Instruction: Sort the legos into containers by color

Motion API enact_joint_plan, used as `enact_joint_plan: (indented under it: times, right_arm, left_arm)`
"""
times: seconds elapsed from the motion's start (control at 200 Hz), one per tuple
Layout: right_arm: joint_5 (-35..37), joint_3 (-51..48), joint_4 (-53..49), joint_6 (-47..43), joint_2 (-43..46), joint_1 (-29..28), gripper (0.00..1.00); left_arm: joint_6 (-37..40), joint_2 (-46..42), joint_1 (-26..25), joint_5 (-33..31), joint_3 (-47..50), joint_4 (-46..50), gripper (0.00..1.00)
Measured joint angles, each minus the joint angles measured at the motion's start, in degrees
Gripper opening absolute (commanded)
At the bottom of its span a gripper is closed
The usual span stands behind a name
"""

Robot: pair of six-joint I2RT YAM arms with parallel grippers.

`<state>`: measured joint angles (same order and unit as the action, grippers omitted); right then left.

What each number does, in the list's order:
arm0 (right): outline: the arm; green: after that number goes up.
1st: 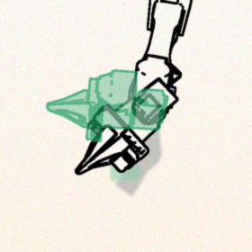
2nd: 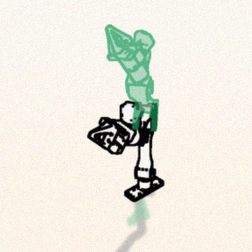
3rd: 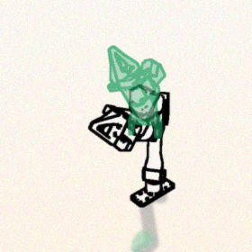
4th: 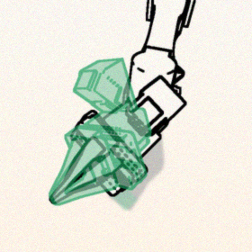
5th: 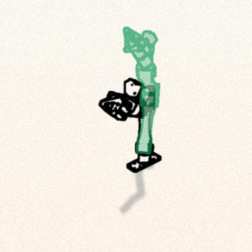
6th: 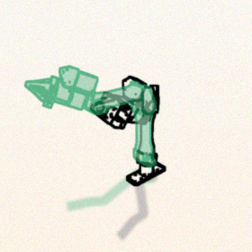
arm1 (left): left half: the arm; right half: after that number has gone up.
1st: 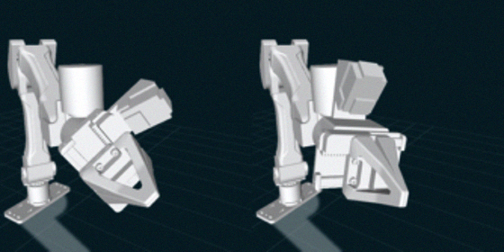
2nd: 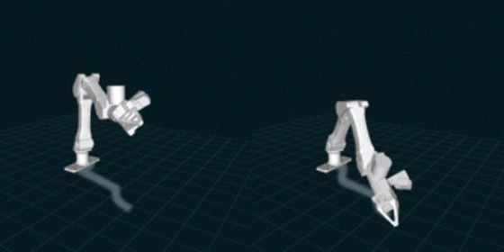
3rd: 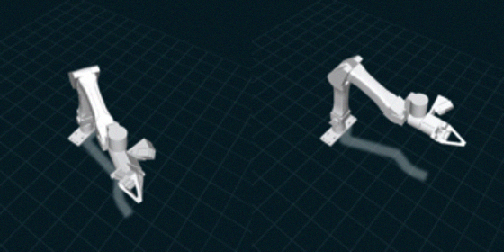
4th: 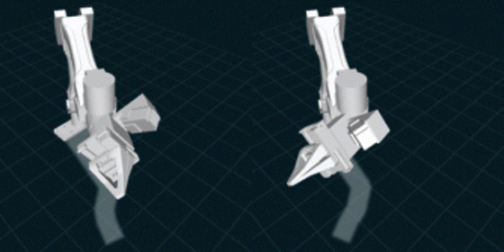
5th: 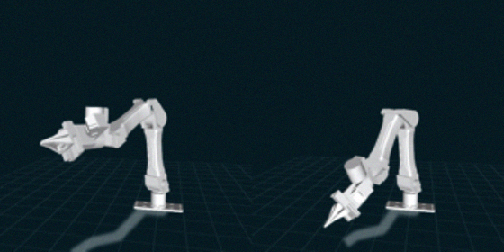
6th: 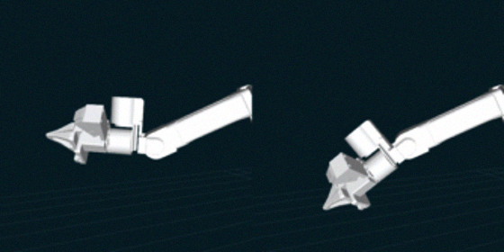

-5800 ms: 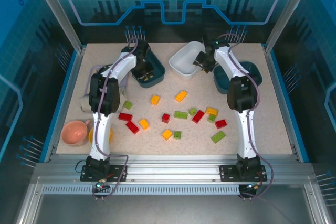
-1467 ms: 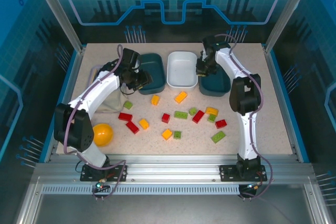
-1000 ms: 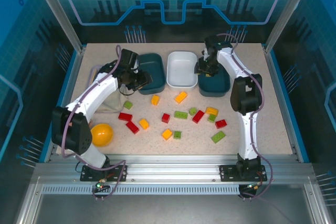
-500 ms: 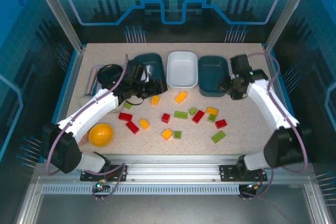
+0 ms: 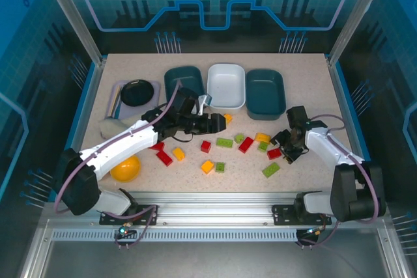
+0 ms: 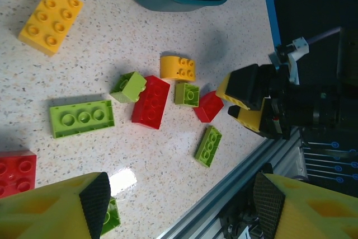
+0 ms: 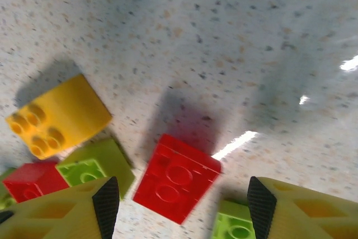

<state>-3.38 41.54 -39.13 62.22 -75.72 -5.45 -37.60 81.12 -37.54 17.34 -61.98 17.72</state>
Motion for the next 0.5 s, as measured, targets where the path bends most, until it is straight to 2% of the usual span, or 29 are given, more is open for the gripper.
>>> enact_joint_plan:
  times: [0.37, 0.5]
  right_arm:
    - [-3.10, -1.99, 4.37, 5.33, -3.43, 0.00, 0.58]
    - [-3.21, -2.69, 4.87, 6.34, -3.67, 0.00, 0.52]
  left_arm:
    - [0.00, 0.46, -0.81, 0.09, 0.00, -0.28, 0.72]
    - [-0.02, 0.46, -0.98, 0.09, 0.00, -0.28, 0.72]
